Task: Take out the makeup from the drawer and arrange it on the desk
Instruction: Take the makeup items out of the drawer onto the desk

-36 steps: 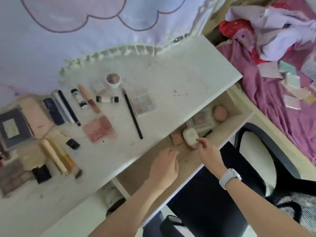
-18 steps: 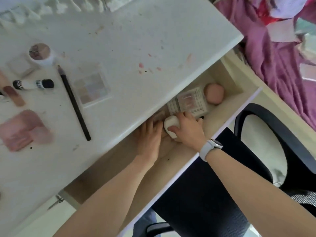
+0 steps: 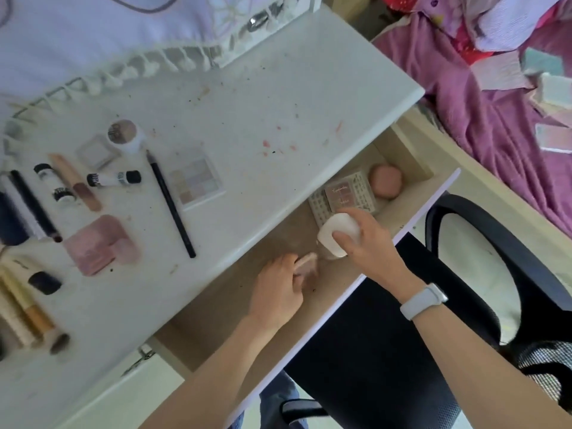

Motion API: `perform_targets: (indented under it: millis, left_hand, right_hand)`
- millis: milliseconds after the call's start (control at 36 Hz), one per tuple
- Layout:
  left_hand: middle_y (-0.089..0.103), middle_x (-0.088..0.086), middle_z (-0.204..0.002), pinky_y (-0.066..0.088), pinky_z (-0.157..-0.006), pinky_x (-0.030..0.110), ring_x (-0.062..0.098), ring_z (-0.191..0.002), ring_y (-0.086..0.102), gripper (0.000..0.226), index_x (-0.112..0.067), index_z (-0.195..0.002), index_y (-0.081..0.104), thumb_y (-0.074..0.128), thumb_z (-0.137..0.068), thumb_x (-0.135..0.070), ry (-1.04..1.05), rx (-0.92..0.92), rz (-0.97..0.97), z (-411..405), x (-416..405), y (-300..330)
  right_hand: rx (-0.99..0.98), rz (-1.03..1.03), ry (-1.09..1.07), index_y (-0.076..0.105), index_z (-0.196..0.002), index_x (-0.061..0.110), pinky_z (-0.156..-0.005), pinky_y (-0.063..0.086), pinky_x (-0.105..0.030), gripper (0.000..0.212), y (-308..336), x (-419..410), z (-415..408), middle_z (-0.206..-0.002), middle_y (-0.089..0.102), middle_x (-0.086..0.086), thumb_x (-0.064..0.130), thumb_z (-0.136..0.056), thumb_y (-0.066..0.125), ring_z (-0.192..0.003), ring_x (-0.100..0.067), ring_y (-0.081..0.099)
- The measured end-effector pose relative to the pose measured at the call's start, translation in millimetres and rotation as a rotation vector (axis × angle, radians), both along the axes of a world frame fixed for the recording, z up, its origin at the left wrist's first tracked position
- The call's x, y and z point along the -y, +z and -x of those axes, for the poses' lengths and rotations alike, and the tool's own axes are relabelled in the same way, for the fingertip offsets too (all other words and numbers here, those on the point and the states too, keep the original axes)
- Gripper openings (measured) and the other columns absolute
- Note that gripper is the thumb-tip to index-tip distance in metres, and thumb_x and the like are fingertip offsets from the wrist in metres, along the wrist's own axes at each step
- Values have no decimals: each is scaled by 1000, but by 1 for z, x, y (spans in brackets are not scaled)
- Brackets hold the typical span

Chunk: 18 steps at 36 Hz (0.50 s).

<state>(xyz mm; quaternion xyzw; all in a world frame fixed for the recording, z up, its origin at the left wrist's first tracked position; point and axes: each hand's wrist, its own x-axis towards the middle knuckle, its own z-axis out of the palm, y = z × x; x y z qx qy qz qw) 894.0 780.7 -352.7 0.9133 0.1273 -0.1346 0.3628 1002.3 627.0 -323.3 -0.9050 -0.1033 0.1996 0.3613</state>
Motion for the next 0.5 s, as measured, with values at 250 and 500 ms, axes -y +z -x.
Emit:
perform_targets:
  millis: [250,500]
  left_hand:
    - [60,-21,-85,43,-60,5,-12,-80,56,34,-44,-87,51,61,-85,-12,407,152,374,1,-76,84]
    - [59,-2,-107,50,-70,28,13,-90,58,44,-37,-111,51,59,-82,-4,715,347,467,-63,-201,122]
  right_hand:
    - [-193,-642,-393,56,-96,29,-64,48,-16,26,59,-43,-10,-95,58,7,37,-72,62,-82,1,58]
    - [-235,-645,-394,39,-121,23,-88,50,-41,40,67,-147,-47,-104,50,-4,9,-87,56,-97,-24,55]
